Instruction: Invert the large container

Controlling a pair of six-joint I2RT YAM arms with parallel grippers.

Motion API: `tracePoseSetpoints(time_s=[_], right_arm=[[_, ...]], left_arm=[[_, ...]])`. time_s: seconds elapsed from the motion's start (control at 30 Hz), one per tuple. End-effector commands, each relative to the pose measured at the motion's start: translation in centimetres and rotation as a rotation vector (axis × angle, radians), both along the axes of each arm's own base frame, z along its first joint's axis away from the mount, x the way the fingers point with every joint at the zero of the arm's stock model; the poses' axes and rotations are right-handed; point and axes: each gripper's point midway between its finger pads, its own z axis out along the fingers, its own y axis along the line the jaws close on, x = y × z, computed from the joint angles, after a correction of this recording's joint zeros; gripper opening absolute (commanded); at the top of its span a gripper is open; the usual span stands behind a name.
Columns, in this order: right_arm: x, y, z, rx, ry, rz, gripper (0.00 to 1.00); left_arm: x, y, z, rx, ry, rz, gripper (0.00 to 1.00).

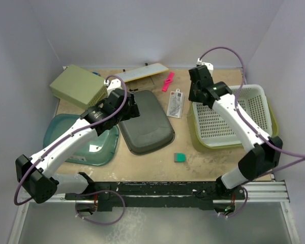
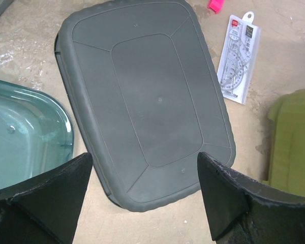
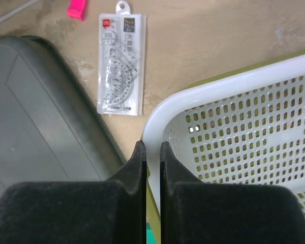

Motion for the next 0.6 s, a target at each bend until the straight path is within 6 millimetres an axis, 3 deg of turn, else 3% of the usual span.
tracePoseSetpoints(time_s=[0.0,0.1,0.2,0.27,0.37,0.47,0.57], right_arm=[[-1.1,-1.4,8.6,0.074,-0.227,-0.020,0.00],[-2.3,-1.9,11.3,0.088,-0.293,0.003,0.00],[-2.8,-2.1,11.7,0.082,-0.306,0.020,0.00],[-2.7,-1.7,10.2,0.062,-0.258,0.048,0.00],[-2.6,-1.1,6.3,0.019,-0.143,0.096,0.01],[-2.6,-1.9,3.0,-0.055,-0.070,0.094,0.02],[-2.4,-2.7,1.3,-0.089,-0.044,0.076,0.02]], left_arm=[[0.5,0.2,2.0,0.003,-0.063,0.001,0.81],[0.7,-0.2,2.0,0.006,-0.063,-0.013,0.81],[1.0,-0.7,1.8,0.009,-0.056,-0.030,0.81],[1.1,-1.1,1.7,0.004,-0.049,-0.039,0.81],[1.1,-1.5,1.7,-0.009,-0.044,-0.052,0.81],[0.8,-1.4,1.5,-0.013,-0.037,-0.059,0.81],[0.4,-1.6,1.1,-0.023,-0.024,-0.073,0.81]])
